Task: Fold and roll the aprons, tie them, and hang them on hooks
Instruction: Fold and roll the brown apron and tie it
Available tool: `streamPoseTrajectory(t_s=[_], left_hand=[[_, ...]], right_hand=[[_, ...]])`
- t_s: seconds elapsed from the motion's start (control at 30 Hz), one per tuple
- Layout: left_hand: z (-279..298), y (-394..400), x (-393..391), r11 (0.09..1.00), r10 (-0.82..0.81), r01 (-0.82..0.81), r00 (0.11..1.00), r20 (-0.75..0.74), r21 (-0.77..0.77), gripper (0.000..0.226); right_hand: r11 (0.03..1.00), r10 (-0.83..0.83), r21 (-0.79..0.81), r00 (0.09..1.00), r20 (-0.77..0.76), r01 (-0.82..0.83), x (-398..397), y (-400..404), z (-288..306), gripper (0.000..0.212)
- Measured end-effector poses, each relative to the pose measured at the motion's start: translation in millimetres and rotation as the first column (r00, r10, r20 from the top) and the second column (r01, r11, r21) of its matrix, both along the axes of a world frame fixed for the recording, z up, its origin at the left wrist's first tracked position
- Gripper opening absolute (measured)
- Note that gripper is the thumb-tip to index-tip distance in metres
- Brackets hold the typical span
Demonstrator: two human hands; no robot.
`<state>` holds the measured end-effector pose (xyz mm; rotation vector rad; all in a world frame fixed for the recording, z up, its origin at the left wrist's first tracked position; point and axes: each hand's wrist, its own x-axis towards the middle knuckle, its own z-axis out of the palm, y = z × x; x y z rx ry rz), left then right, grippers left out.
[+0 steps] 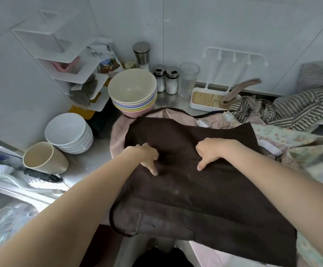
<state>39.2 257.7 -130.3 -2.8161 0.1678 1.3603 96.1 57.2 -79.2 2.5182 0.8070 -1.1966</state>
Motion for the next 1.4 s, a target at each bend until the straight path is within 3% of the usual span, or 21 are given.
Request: streamPoseTrajectory(t_s=[0.07, 0.23, 0.4, 0.47, 0.6, 0.67, 0.73, 0.9, 1.07, 1.17, 1.23, 1.33, 1.4], left_hand=[[2, 6, -1, 0.999, -0.035, 0.036, 0.998, 0.051, -0.023, 0.05], [21, 32, 15, 0.976, 0.049, -0.035, 0.997, 0.057, -0.214, 0.033], [49, 49, 37, 0.947, 0.186, -0.131, 0.968, 0.169, -0.294, 0.028], [51, 54, 45, 0.942, 0.238, -0.142, 0.923, 0.302, -0.305, 0.027], [43, 63, 53, 0.93, 0.368, -0.265, 0.712, 0.598, -0.256, 0.025], [34, 64, 53, 0.935, 0.337, -0.335, 0.732, 0.592, -0.118, 0.03], [26, 69, 51, 0.92, 0.353, -0.384, 0.73, 0.586, -0.076, 0.032], [21, 79, 51, 0.766, 0.633, -0.551, 0.556, 0.539, -0.331, 0.029], [17, 82, 52, 0.606, 0.789, -0.565, 0.517, 0.332, -0.56, 0.031], [17, 85, 49, 0.505, 0.842, -0.582, 0.493, 0.218, -0.637, 0.033], [17, 87, 47, 0.465, 0.857, -0.585, 0.486, 0.172, -0.664, 0.032], [19, 88, 40, 0.455, 0.862, -0.582, 0.478, 0.169, -0.674, 0.036], [21, 86, 36, 0.561, 0.815, -0.588, 0.517, 0.262, -0.583, 0.044]], right_hand=[[0.998, -0.008, -0.068, 0.997, -0.081, 0.003, -1, -2, 0, 0.047], [0.988, 0.009, -0.155, 0.992, -0.126, -0.028, -5, -2, 2, 0.025], [0.988, -0.065, -0.147, 0.982, -0.176, 0.039, 6, 7, 20, 0.044], [0.99, -0.107, -0.102, 0.991, -0.077, 0.099, 22, 11, 29, 0.045], [0.987, -0.164, 0.048, 0.945, 0.283, 0.156, 49, 14, 26, 0.03], [0.982, -0.186, 0.039, 0.922, 0.338, 0.184, 52, 15, 13, 0.033], [0.981, -0.194, 0.041, 0.908, 0.371, 0.192, 52, 16, 1, 0.034], [0.97, -0.241, 0.075, 0.878, 0.413, 0.232, 58, 15, -14, 0.032], [0.959, -0.282, 0.086, 0.894, 0.349, 0.268, 63, 29, -12, 0.041], [0.939, -0.31, 0.219, 0.926, 0.215, 0.263, 63, 54, -13, 0.052], [0.923, -0.284, 0.328, 0.932, 0.225, 0.202, 59, 75, -17, 0.052], [0.897, -0.245, 0.422, 0.942, 0.229, 0.131, 51, 104, -27, 0.049], [0.909, -0.229, 0.397, 0.946, 0.231, 0.123, 48, 116, -33, 0.043]])
